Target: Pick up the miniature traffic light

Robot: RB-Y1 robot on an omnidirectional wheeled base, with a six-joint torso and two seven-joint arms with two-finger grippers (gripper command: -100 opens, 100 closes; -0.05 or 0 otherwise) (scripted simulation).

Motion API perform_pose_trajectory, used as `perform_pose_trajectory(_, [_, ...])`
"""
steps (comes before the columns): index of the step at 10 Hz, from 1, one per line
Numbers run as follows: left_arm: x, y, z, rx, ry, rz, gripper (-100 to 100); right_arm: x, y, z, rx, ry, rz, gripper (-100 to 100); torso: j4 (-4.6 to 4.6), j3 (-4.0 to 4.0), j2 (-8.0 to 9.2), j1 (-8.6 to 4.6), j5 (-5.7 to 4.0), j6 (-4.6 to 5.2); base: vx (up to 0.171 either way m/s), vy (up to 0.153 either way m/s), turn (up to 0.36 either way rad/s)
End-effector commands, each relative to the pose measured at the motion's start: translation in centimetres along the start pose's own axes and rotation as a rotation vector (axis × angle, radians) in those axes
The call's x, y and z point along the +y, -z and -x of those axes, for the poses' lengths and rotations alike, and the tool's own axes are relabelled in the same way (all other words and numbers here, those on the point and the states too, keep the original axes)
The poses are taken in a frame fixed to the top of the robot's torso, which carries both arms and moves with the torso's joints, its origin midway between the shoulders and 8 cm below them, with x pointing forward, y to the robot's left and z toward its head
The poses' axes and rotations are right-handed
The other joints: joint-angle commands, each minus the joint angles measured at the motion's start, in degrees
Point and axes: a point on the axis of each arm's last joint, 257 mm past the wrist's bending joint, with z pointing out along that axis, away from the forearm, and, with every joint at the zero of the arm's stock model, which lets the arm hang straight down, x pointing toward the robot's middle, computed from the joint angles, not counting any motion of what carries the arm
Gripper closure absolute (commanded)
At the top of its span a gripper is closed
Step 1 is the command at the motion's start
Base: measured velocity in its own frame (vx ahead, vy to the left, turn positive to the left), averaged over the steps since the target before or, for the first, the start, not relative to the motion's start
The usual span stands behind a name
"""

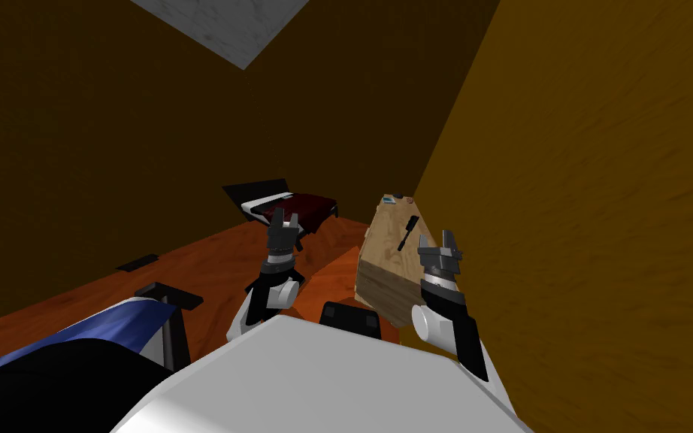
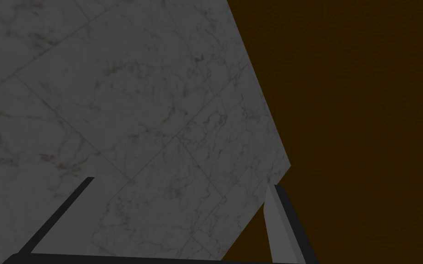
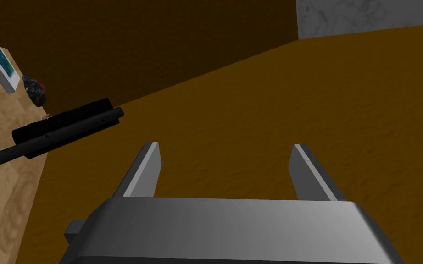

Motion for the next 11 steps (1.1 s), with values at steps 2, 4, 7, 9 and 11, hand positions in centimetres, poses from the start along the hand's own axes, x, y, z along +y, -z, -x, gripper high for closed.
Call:
perform_pose_trajectory(2, [0.0, 0.0, 0.0, 0.0, 0.0, 0.0, 0, -0.4, 0.0, -0.2, 0.05, 0.057, -0.018, -100, 0.0, 0.01, 0.02, -0.01, 0.0, 0.0, -0.006, 0.002, 0.001])
perform_pose_trajectory(4, [0.0, 0.0, 0.0, 0.0, 0.0, 0.0, 0, -1.0, 0.1, -0.3, 0.093, 0.123, -0.037, -100, 0.01, 0.03, 0.05, -0.01, 0.0, 0.0, -0.018, 0.005, 0.003])
perform_pose_trajectory(7, [0.0, 0.0, 0.0, 0.0, 0.0, 0.0, 0, -2.0, 0.2, 0.0, 0.15, 0.242, -0.069, -100, 0.02, 0.05, 0.09, 0.01, 0.0, 0.0, -0.026, 0.01, 0.004])
perform_pose_trajectory(9, [0.0, 0.0, 0.0, 0.0, 0.0, 0.0, 0, -2.7, 0.3, 0.6, 0.18, 0.328, -0.091, -100, 0.03, 0.08, 0.13, 0.01, 0.0, 0.0, -0.04, 0.004, 0.003])
perform_pose_trajectory(11, [0.0, 0.0, 0.0, 0.0, 0.0, 0.0, 0, -3.5, 0.3, 1.2, 0.205, 0.417, -0.114, -100, 0.04, 0.09, 0.16, -0.01, 0.0, 0.0, -0.045, 0.01, 0.005])
